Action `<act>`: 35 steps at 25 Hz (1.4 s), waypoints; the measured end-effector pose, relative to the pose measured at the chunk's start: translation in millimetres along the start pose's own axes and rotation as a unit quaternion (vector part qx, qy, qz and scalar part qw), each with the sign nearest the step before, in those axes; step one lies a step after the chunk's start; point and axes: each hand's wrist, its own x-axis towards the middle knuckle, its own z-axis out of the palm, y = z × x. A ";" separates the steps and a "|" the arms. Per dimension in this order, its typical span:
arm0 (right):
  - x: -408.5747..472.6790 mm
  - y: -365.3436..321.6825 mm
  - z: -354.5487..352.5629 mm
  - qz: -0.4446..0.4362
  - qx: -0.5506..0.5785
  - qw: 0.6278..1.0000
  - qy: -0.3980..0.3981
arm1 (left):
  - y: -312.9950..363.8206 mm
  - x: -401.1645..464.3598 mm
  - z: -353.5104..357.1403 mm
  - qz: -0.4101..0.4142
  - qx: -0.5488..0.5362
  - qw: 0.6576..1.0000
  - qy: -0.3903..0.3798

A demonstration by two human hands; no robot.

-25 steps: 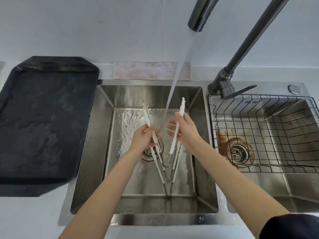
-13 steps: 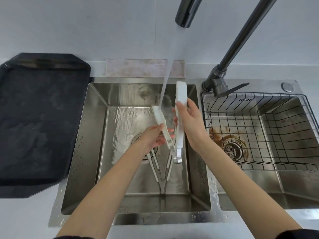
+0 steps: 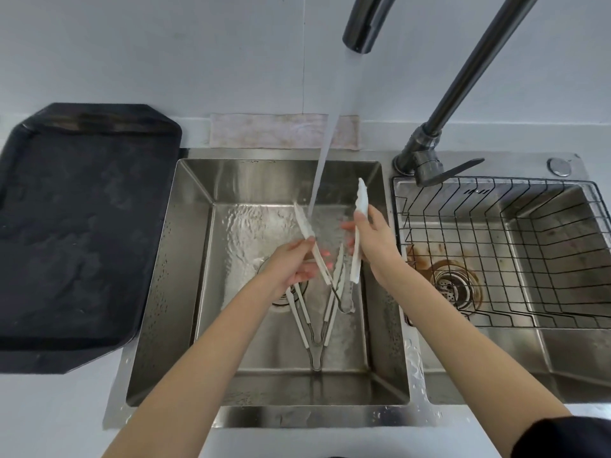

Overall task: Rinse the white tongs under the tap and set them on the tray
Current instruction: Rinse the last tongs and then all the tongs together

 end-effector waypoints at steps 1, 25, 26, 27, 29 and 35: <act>3.0 4.2 0.2 0.025 0.015 1.000 -0.008 | 1.6 -1.9 -3.3 0.009 -0.008 1.000 0.003; 11.3 34.1 17.3 0.257 0.138 0.955 -0.053 | 65.5 10.7 33.3 0.045 -0.099 0.994 0.026; 10.0 35.2 17.3 0.258 0.120 0.957 -0.051 | 69.3 10.2 30.8 0.050 -0.146 0.988 0.001; 9.4 37.0 16.2 0.259 0.104 0.959 -0.049 | 72.1 10.7 27.8 0.056 -0.182 0.981 -0.020; 7.0 36.6 13.9 0.264 0.098 0.958 -0.046 | 74.5 10.3 23.4 0.072 -0.207 0.975 -0.042; -8.7 15.0 8.3 0.254 0.124 0.959 -0.035 | 71.8 12.2 22.7 0.063 -0.156 0.986 0.011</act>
